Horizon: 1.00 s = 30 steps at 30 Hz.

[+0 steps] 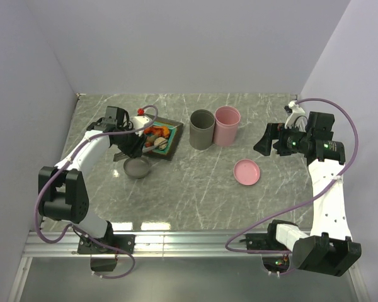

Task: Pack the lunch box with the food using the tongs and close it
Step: Pick up the food using the clamp, then place the food into the lunch box

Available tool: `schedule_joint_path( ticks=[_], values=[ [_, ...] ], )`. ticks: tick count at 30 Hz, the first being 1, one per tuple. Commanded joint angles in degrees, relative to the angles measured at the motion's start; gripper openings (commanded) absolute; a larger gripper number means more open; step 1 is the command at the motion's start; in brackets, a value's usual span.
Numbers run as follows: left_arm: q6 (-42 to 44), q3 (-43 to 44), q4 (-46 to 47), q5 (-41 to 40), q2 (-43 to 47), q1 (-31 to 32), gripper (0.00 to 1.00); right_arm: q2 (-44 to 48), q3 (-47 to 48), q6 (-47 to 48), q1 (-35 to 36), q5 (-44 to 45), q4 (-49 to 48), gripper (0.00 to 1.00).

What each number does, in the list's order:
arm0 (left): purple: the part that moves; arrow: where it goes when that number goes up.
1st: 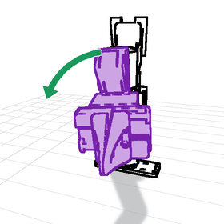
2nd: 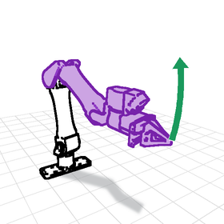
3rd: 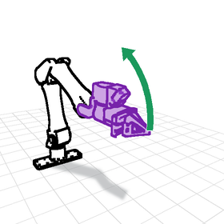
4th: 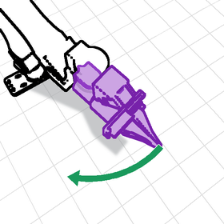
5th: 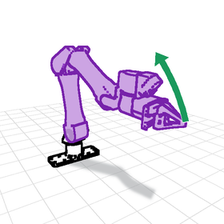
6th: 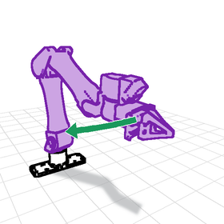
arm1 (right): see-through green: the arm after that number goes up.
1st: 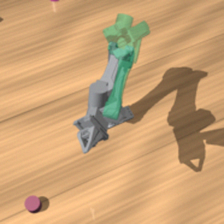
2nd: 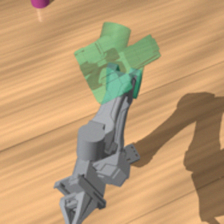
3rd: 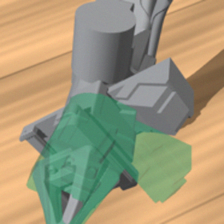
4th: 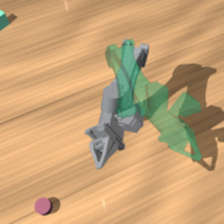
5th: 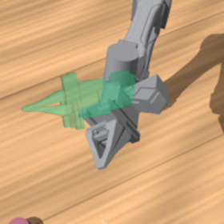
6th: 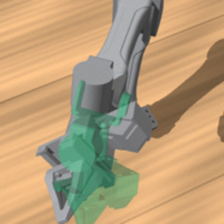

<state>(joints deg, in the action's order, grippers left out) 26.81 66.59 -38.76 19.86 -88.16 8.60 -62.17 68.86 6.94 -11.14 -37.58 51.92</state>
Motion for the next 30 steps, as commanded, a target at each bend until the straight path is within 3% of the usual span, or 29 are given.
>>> schedule_joint_path(
  ticks=[1, 10, 19, 24, 30],
  values=[
    [0.4, 2.1, 1.5, 0.6, 0.1, 0.0, 0.52, -0.2, 0.9, 0.4, -0.4, -0.4, -0.9, 1.0],
    [-1.5, 3.5, -1.8, 1.7, 4.7, 0.1, 0.41, 0.1, 0.5, 0.0, -0.3, -0.8, -1.3, 1.0],
    [-4.9, 7.2, -5.3, 3.4, 9.8, 0.2, 0.37, 0.4, 0.6, -0.3, -0.3, -1.2, -1.5, 1.0],
    [-8.6, 15.7, -6.9, 7.6, 10.4, 1.1, 0.36, 0.6, 1.6, -1.2, -0.3, -1.9, -1.7, 1.0],
    [-11.7, 26.8, -6.9, 6.6, 7.1, 8.3, 0.36, 0.4, 2.8, -1.3, -0.3, -3.0, -0.4, 1.0]
  ],
)
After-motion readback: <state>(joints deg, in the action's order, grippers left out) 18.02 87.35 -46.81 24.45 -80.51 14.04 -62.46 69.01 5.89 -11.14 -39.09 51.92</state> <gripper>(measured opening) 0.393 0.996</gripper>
